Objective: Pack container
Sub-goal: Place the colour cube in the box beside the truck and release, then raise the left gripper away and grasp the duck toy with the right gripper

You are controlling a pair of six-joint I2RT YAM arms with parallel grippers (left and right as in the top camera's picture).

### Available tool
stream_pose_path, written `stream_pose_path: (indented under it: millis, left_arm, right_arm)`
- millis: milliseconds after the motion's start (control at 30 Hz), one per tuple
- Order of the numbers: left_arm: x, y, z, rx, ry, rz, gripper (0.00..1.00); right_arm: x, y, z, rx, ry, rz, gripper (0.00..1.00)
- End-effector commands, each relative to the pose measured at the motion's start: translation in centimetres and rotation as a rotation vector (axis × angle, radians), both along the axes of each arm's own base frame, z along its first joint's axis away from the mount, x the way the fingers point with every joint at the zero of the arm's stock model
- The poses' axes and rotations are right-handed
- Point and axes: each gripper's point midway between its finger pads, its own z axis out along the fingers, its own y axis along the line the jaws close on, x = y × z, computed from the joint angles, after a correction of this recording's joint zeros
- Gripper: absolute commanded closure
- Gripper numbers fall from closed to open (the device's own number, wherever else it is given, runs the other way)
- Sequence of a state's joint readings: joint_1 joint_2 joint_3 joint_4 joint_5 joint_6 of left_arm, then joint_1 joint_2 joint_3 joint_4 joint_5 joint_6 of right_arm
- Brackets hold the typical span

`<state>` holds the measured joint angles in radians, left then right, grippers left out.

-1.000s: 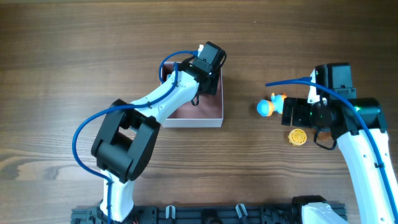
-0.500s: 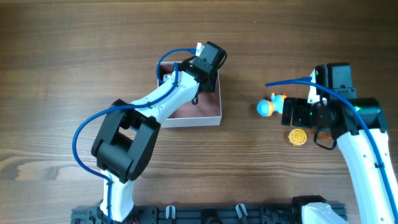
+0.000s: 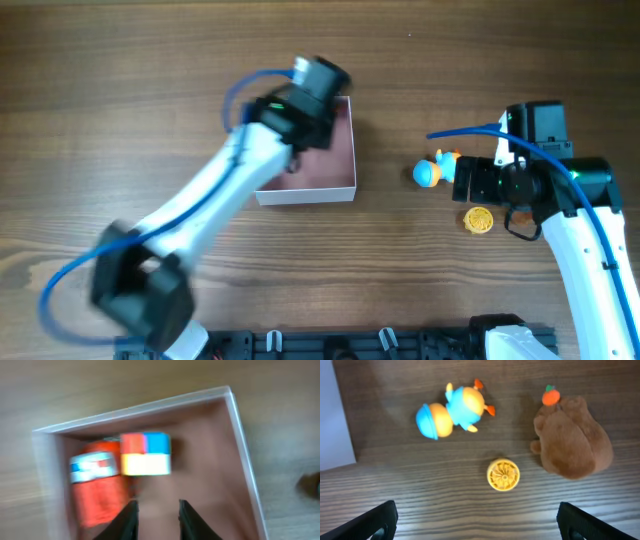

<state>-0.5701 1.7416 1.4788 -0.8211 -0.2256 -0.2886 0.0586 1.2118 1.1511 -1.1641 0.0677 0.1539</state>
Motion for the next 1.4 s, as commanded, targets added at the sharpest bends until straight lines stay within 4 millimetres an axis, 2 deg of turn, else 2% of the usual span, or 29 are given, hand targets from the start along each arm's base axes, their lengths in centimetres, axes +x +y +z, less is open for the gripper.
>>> stream_pose_path:
  millis: [0,33,67,100,167,200,233,267,300,400,467,567,633,833,867,1067,1167,1267,1333,1367]
  left_arm:
    - [-1.1,8.1,8.6,-0.1,-0.12,0.168,0.6]
    - [-2.3,11.2,10.8,-0.157,-0.138,0.227,0.58]
    - [-3.3,13.7,12.2,-0.207,-0.153,0.301,0.56]
    - [-4.3,16.2,12.9,-0.249,-0.152,0.402,0.53]
    - [-5.6,19.6,12.5,-0.262,-0.113,0.506,0.47]
    - [-6.0,21.2,11.6,-0.278,-0.068,0.559,0.46]
    - [-6.0,21.6,11.0,-0.288,-0.048,0.575,0.45]
    - [-5.8,22.3,10.0,-0.288,-0.019,0.599,0.44]
    - [-5.6,22.4,9.4,-0.284,-0.002,0.605,0.45]
    - [-4.6,22.5,6.7,-0.266,0.083,0.616,0.44]
    - [-4.0,22.5,4.9,-0.253,0.139,0.623,0.44]
    - [-3.6,22.6,3.5,-0.244,0.18,0.628,0.45]
    - [-3.5,22.6,3.4,-0.244,0.18,0.628,0.46]
    - [-3.4,22.6,3.4,-0.243,0.175,0.625,0.46]
    - [-3.4,22.6,3.4,-0.243,0.175,0.625,0.46]
    - [-3.4,22.6,3.4,-0.243,0.176,0.625,0.45]
    - [-3.4,22.6,3.4,-0.243,0.176,0.625,0.45]
    - [-3.4,22.6,3.4,-0.243,0.175,0.625,0.45]
    - [-3.4,22.6,3.4,-0.243,0.176,0.625,0.45]
    - [-3.4,22.6,3.4,-0.243,0.175,0.625,0.45]
  right_arm:
    - [0.9,1.6,1.2,0.083,-0.047,0.055,0.0]
    - [1.5,1.4,2.2,0.069,-0.08,0.055,0.0]
    - [2.3,1.2,4.1,0.055,-0.131,0.055,0.0]
    - [2.9,1.3,6.0,0.06,-0.172,0.055,0.0]
    - [3.6,1.5,8.0,0.077,-0.187,0.041,0.0]
    - [4.2,1.9,7.8,0.095,-0.146,0.05,0.0]
    - [4.6,1.9,7.1,0.093,-0.111,0.049,0.0]
    - [5.6,2.0,4.9,0.086,-0.038,0.057,0.01]
    - [6.3,2.0,3.6,0.08,0.0,0.066,0.0]
    - [9.5,2.2,-2.6,0.066,0.132,0.099,0.0]
    - [9.5,2.2,-6.3,0.077,0.236,0.048,0.0]
    - [8.8,2.1,-9.3,0.119,0.335,-0.21,0.0]
    - [8.6,2.2,-10.2,0.136,0.362,-0.337,0.0]
    - [8.7,2.7,-12.4,0.185,0.398,-0.563,0.0]
    - [8.7,3.1,-13.7,0.217,0.394,-0.574,0.0]
    - [7.3,3.4,-17.9,0.243,0.385,-0.574,0.0]
    - [6.9,3.4,-18.5,0.242,0.385,-0.575,0.02]
    - [6.9,3.4,-18.5,0.242,0.386,-0.574,0.11]
    - [6.7,3.4,-18.5,0.239,0.393,-0.573,0.25]
    - [6.8,3.4,-18.5,0.237,0.392,-0.55,0.39]
